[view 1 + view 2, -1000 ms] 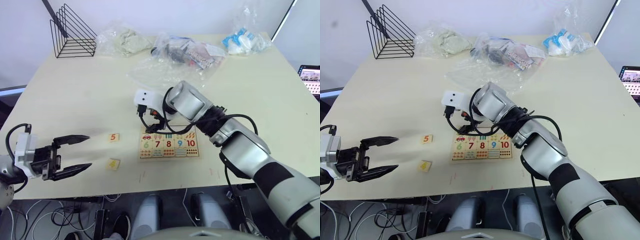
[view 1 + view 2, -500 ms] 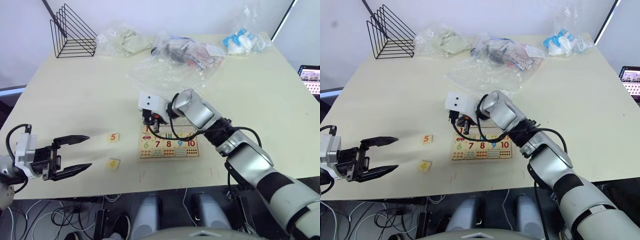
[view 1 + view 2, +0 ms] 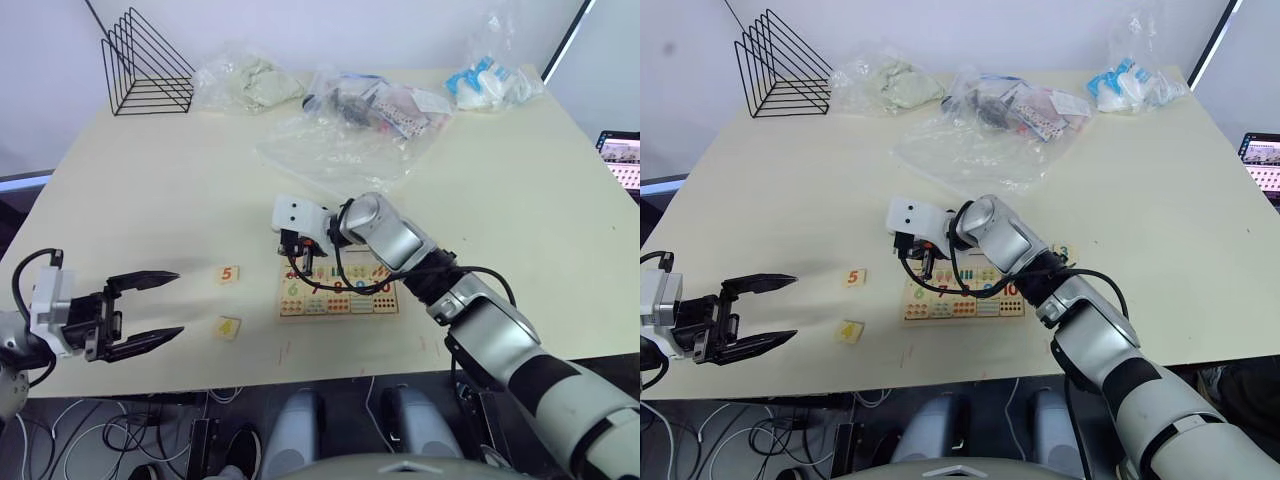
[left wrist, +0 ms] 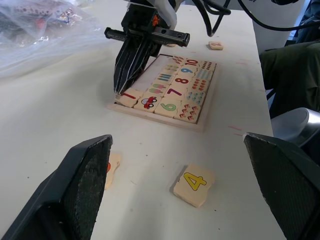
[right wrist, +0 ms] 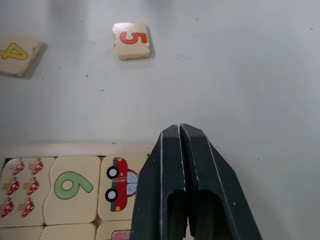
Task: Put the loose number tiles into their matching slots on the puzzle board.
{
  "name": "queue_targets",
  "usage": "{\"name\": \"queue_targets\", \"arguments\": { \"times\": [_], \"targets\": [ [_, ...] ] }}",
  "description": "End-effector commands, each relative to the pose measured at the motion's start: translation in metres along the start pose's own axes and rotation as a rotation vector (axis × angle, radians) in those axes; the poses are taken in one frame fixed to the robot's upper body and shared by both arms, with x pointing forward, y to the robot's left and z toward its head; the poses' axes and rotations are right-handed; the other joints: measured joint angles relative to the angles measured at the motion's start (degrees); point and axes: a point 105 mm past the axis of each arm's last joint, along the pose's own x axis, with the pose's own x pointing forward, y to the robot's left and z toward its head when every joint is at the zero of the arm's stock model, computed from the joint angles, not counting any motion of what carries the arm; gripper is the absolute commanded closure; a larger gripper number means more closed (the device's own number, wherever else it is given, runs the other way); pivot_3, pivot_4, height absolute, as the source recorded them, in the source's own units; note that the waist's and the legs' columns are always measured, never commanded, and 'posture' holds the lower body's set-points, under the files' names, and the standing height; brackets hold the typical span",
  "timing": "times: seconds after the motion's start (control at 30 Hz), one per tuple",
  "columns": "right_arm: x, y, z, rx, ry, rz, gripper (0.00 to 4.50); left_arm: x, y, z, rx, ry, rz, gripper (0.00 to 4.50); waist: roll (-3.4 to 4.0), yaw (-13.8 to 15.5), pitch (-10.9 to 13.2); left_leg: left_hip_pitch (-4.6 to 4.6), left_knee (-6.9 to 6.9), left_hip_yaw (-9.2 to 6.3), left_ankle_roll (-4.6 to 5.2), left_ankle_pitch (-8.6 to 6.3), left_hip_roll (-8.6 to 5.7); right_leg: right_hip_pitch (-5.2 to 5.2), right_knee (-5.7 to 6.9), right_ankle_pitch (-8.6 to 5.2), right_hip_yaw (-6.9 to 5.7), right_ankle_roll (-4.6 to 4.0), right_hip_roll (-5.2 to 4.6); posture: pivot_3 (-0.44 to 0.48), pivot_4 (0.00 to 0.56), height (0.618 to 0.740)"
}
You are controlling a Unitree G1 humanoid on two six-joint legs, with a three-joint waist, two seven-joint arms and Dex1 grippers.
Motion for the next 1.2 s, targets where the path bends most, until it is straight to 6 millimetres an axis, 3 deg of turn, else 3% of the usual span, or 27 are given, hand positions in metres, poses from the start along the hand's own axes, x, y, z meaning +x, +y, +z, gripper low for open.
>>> {"name": "queue_targets", "arguments": {
  "times": [0.03, 0.47, 1.2],
  "targets": [
    [-0.001, -0.003, 0.011, 0.004, -0.093, -0.026, 4.46, -0.001, -0.003, 0.002, 0.019, -0.003, -0.024, 0.00, 0.00, 0.00, 0.00, 0.00, 0.00, 0.01, 0.00, 0.00, 0.00, 0.00, 0.00, 0.00, 0.00, 0.00, 0.00, 0.000, 0.150, 0.740],
    [0.001, -0.004, 0.003, 0.099, -0.212, -0.040, 4.46, -0.002, -0.003, 0.002, 0.015, 0.000, -0.024, 0.00, 0.00, -0.01, 0.00, 0.00, 0.00, 0.03, 0.00, 0.00, 0.00, 0.01, 0.00, 0.00, 0.01, 0.00, 0.00, 0.000, 0.150, 0.740],
    [0.006, 0.004, -0.026, 0.140, -0.171, -0.004, 4.46, -0.003, -0.003, 0.003, 0.013, 0.004, -0.025, 0.00, 0.00, 0.00, 0.00, 0.03, 0.01, 0.04, 0.00, 0.00, 0.01, 0.01, 0.03, 0.00, 0.03, -0.01, 0.01, 0.000, 0.150, 0.740]
  ]
}}
